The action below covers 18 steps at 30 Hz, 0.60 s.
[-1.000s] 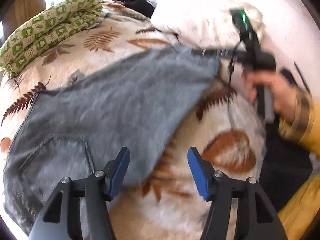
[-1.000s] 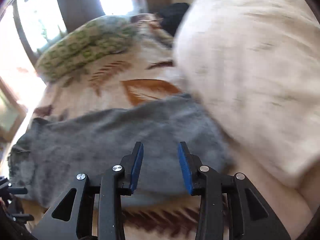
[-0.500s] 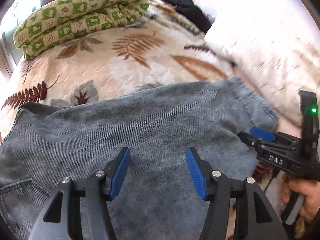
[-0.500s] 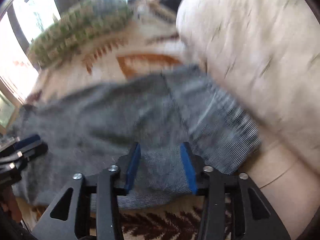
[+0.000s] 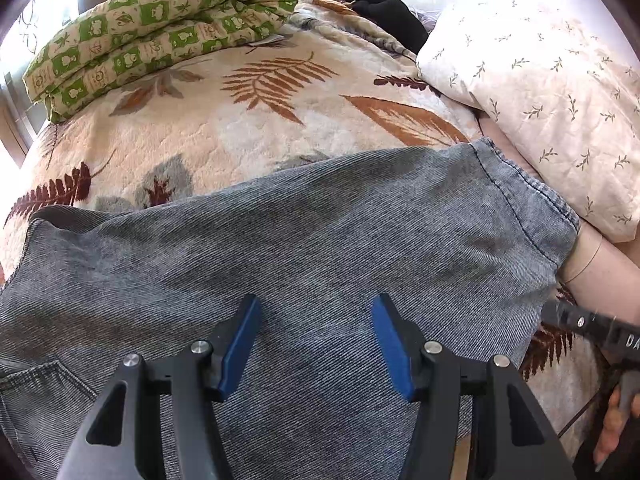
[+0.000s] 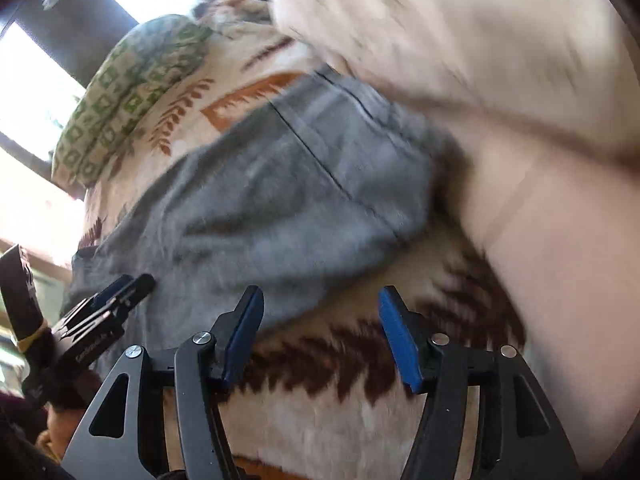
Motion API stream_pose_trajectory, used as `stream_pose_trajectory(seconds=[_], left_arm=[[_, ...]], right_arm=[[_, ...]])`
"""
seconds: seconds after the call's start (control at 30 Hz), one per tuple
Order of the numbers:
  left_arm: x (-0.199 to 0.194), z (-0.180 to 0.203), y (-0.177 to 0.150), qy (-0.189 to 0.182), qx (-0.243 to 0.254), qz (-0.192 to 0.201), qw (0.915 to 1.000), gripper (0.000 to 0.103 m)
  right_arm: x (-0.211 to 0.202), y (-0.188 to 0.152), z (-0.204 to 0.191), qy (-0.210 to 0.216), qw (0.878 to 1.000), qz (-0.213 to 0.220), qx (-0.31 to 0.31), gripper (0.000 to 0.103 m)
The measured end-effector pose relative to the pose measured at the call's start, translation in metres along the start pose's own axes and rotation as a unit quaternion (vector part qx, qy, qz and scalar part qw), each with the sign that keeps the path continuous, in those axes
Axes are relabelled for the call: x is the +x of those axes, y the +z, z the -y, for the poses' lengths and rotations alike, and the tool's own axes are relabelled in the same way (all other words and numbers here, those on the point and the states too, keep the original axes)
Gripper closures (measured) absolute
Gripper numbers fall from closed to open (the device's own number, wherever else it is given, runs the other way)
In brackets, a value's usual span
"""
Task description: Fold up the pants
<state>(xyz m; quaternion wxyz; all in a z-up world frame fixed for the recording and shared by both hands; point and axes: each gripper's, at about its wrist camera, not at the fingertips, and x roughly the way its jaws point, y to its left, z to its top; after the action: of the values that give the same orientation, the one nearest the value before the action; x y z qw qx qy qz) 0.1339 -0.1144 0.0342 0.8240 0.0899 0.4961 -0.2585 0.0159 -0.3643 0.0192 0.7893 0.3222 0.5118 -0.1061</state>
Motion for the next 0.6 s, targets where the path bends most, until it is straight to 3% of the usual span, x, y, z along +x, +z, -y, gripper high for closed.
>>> stream_pose_trajectory(seconds=[0.33,0.6], left_arm=[[-0.006,0.019,0.013,0.002,0.027,0.017,0.9995,0.043],[0.015,0.037,0.017,-0.002,0.039,0.004,0.9992,0.043]], right_arm=[[-0.011,0.000,0.022,0.009,0.997,0.041,0.064,0.037],[-0.004,0.007,0.020,0.007,0.996,0.073,0.059,0.033]])
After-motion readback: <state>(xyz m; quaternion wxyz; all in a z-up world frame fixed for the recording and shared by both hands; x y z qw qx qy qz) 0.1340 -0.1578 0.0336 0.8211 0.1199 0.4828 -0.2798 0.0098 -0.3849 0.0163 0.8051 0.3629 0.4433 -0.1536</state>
